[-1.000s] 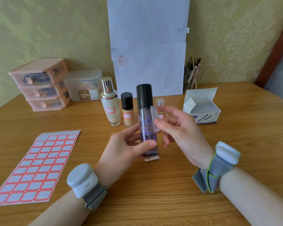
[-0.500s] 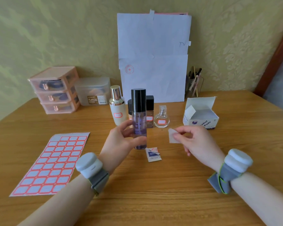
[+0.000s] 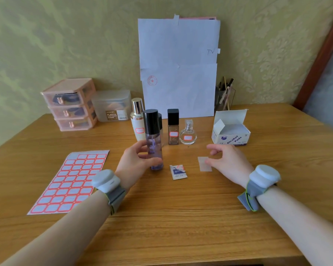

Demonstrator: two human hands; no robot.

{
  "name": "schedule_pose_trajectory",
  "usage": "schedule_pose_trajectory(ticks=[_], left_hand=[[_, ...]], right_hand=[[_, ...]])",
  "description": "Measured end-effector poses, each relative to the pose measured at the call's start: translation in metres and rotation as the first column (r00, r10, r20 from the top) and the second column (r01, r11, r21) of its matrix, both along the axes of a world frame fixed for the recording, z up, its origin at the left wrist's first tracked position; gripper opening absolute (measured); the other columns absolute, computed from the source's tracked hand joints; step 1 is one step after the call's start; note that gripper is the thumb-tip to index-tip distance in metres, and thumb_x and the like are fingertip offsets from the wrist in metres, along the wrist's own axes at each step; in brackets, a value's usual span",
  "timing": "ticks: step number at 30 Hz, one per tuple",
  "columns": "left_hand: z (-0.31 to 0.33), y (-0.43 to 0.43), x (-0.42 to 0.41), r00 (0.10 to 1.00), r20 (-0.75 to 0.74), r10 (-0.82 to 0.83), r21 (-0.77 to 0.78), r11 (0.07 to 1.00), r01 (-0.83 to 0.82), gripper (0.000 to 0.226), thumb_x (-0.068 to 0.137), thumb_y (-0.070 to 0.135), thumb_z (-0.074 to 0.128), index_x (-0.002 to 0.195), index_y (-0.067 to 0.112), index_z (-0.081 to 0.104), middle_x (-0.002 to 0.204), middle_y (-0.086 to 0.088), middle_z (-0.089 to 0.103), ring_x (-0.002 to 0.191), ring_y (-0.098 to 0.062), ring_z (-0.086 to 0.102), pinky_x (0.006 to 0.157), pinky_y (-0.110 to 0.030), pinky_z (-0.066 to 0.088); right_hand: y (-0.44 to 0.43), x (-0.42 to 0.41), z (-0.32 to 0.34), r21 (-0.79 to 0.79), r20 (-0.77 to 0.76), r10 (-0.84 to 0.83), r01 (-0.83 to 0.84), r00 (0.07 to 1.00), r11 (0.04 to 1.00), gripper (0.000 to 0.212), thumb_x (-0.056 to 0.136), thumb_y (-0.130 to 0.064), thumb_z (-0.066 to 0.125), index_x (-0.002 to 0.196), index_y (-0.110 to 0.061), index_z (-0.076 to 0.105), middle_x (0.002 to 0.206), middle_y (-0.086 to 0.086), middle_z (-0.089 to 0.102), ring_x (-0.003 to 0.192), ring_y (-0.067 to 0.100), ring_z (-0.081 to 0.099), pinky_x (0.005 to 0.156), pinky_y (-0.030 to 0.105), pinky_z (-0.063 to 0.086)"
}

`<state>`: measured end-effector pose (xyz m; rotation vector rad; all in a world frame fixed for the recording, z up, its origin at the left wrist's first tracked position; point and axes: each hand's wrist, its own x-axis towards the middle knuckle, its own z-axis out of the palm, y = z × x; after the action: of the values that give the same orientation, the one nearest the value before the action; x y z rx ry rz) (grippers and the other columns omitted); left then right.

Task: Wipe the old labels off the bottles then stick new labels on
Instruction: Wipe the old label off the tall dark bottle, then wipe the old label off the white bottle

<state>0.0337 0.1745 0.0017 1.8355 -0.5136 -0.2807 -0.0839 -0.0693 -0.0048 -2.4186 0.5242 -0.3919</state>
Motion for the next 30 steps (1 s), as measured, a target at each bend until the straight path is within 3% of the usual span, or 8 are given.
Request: schedule_pose_trajectory(ticks=[4, 7, 10, 12, 18, 23, 26, 30], left_hand=[[-0.001, 0.006, 0.004, 1.000, 0.010, 0.013, 0.022, 1.000, -0.013, 0.056, 0.078, 0.015, 0.083, 0.120, 0.037, 0.054, 0.110, 0.015, 0.064, 0.096, -0.004, 0.065, 0.067, -0.013, 0.048], [0.001, 0.014, 0.009, 0.998, 0.016, 0.055, 0.024, 0.998, -0.055, 0.056, 0.076, 0.015, 0.084, 0.115, 0.041, 0.054, 0.109, 0.017, 0.064, 0.098, -0.005, 0.065, 0.070, -0.016, 0.047], [0.003, 0.024, 0.019, 0.994, 0.035, 0.101, 0.031, 0.994, -0.103, 0.055, 0.076, 0.014, 0.084, 0.118, 0.038, 0.056, 0.111, 0.014, 0.066, 0.099, -0.006, 0.066, 0.071, -0.017, 0.048], [0.001, 0.031, 0.027, 0.989, 0.043, 0.144, 0.029, 0.989, -0.145, 0.054, 0.077, 0.014, 0.084, 0.120, 0.034, 0.059, 0.112, 0.012, 0.068, 0.099, -0.006, 0.067, 0.070, -0.016, 0.047], [0.001, 0.040, 0.049, 0.968, 0.061, 0.245, 0.029, 0.969, -0.247, 0.045, 0.078, 0.013, 0.083, 0.114, 0.030, 0.061, 0.105, 0.014, 0.066, 0.098, -0.007, 0.065, 0.076, -0.020, 0.046], [0.005, 0.035, 0.064, 0.964, 0.092, 0.251, 0.075, 0.963, -0.258, 0.058, 0.083, 0.007, 0.078, 0.135, 0.019, 0.057, 0.116, 0.006, 0.065, 0.103, -0.015, 0.063, 0.076, -0.019, 0.043], [0.003, 0.028, 0.069, 0.959, 0.095, 0.267, 0.087, 0.958, -0.275, 0.061, 0.083, 0.004, 0.076, 0.138, 0.017, 0.054, 0.120, 0.004, 0.062, 0.109, -0.018, 0.061, 0.088, -0.030, 0.044], [0.002, 0.023, 0.079, 0.947, 0.115, 0.300, 0.090, 0.946, -0.311, 0.057, 0.082, 0.004, 0.077, 0.135, 0.018, 0.057, 0.121, 0.002, 0.065, 0.113, -0.023, 0.062, 0.093, -0.034, 0.046]], right_hand=[[0.002, -0.001, 0.003, -0.080, 0.035, 0.032, -0.030, 0.999, 0.996, 0.028, 0.089, -0.025, 0.070, 0.116, -0.032, 0.068, 0.107, -0.008, 0.063, 0.103, 0.012, 0.056, 0.081, 0.027, 0.042], [0.011, 0.006, 0.009, -0.035, 0.153, 0.055, -0.050, 0.987, 0.998, 0.014, 0.090, -0.025, 0.069, 0.102, -0.032, 0.071, 0.100, -0.014, 0.066, 0.096, 0.007, 0.059, 0.073, 0.011, 0.037], [0.033, 0.021, 0.011, 0.022, 0.166, 0.142, -0.148, 0.976, 0.989, 0.012, 0.093, -0.028, 0.065, 0.103, -0.031, 0.071, 0.100, -0.019, 0.067, 0.070, 0.001, 0.064, 0.058, 0.010, 0.040], [0.049, 0.033, 0.008, 0.018, 0.145, 0.209, -0.213, 0.967, 0.977, 0.015, 0.097, -0.026, 0.060, 0.106, -0.029, 0.071, 0.102, -0.019, 0.066, 0.047, -0.003, 0.056, 0.051, 0.010, 0.038], [0.079, 0.057, 0.003, 0.043, 0.128, 0.293, -0.301, 0.947, 0.953, 0.018, 0.099, -0.027, 0.055, 0.108, -0.029, 0.071, 0.101, -0.017, 0.066, 0.046, -0.007, 0.053, 0.050, 0.010, 0.036], [0.083, 0.068, 0.003, 0.034, 0.164, 0.277, -0.286, 0.947, 0.958, 0.018, 0.098, -0.027, 0.056, 0.105, -0.029, 0.073, 0.097, -0.014, 0.069, 0.047, -0.010, 0.051, 0.054, 0.013, 0.037], [0.079, 0.070, 0.005, 0.043, 0.176, 0.276, -0.287, 0.945, 0.957, 0.018, 0.098, -0.026, 0.057, 0.104, -0.028, 0.074, 0.096, -0.014, 0.069, 0.055, -0.016, 0.052, 0.055, 0.009, 0.039], [0.074, 0.073, 0.009, 0.052, 0.202, 0.267, -0.282, 0.942, 0.958, 0.017, 0.097, -0.023, 0.059, 0.103, -0.024, 0.075, 0.093, -0.013, 0.070, 0.055, -0.014, 0.055, 0.060, 0.006, 0.042]])
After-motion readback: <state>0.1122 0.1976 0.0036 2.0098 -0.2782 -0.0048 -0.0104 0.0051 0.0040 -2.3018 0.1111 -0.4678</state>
